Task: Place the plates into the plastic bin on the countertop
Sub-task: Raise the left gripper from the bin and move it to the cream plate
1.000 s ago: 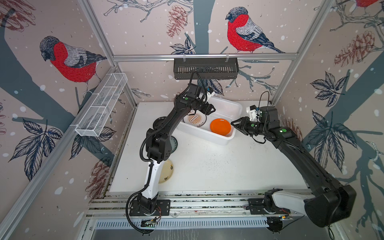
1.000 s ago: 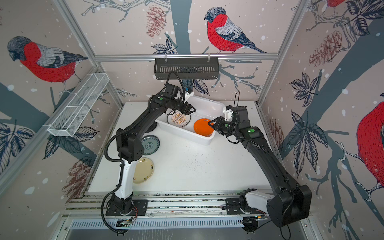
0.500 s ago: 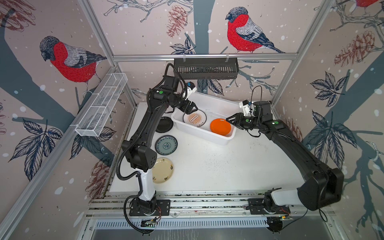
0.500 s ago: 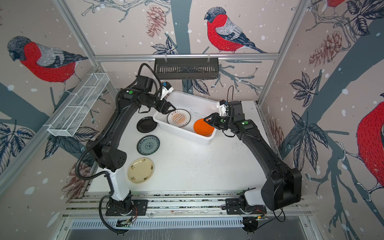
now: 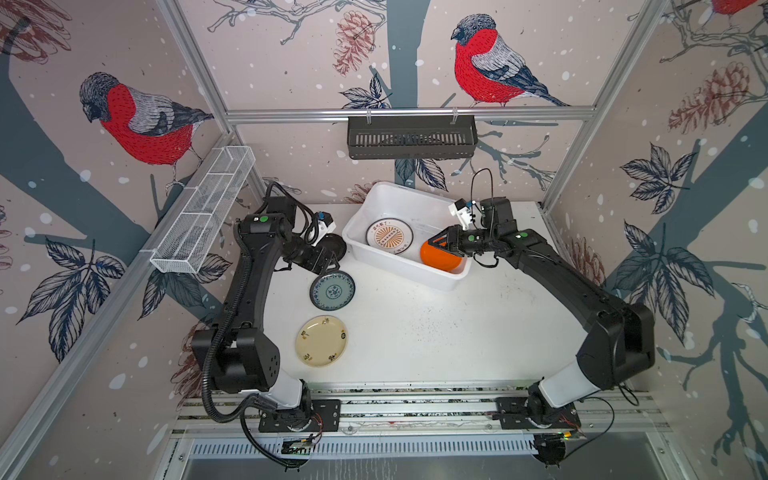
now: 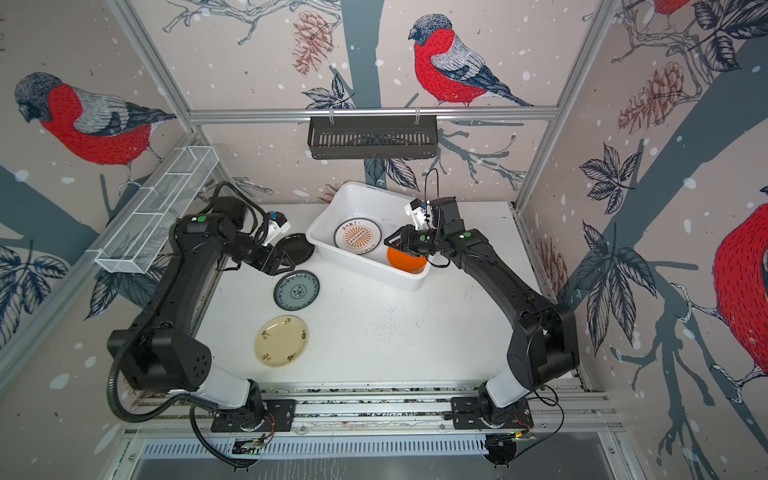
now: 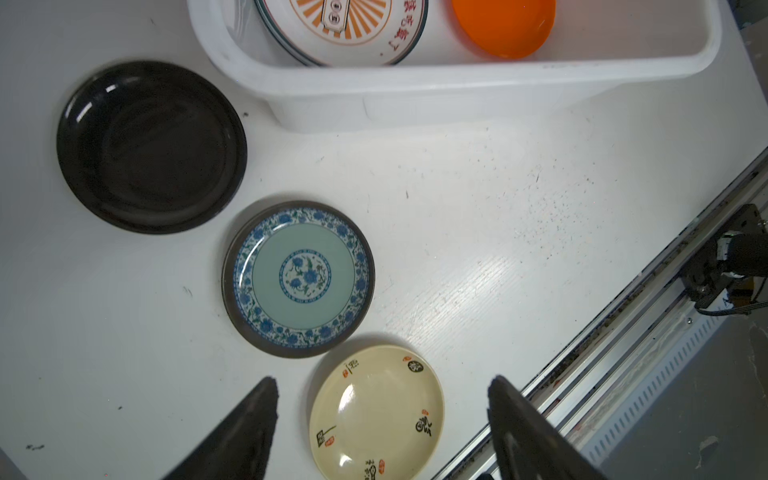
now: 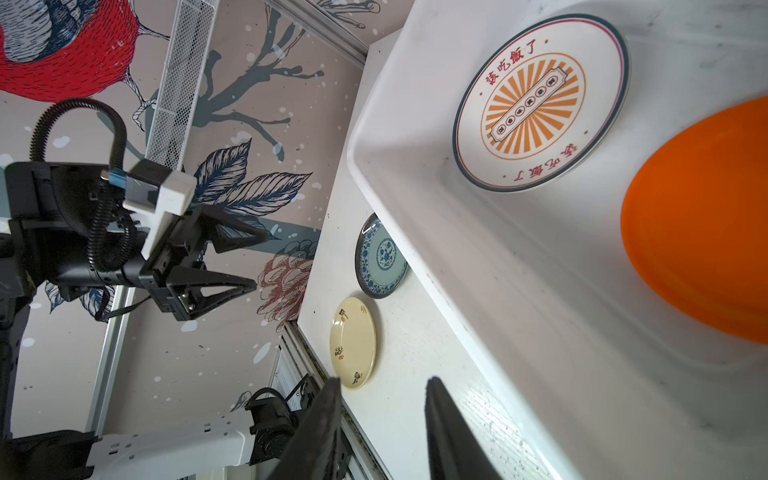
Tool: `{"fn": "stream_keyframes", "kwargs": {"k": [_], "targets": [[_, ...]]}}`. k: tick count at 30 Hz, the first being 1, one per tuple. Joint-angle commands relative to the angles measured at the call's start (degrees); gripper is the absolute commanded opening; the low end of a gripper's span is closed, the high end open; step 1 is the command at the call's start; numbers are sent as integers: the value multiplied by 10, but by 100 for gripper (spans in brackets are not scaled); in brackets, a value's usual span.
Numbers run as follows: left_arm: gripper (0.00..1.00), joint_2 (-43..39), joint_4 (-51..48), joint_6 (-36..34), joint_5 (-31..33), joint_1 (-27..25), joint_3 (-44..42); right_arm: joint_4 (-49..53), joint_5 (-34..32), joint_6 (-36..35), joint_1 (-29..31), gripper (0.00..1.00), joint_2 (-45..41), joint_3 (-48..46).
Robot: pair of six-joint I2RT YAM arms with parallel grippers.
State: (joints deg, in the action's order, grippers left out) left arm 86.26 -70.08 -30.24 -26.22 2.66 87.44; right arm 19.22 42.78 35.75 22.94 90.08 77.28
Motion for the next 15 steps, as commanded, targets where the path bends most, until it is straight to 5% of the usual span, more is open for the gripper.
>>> {"fn": "stream_keyframes", "kwargs": {"k": [1,15], "targets": [[79,-35,-18,-56,29,22,-61,-31,19,-2,6,35,6,7],[69,-46,30,-156,65,133,-256,-44,12,11,22,33,-5,-11]]}}
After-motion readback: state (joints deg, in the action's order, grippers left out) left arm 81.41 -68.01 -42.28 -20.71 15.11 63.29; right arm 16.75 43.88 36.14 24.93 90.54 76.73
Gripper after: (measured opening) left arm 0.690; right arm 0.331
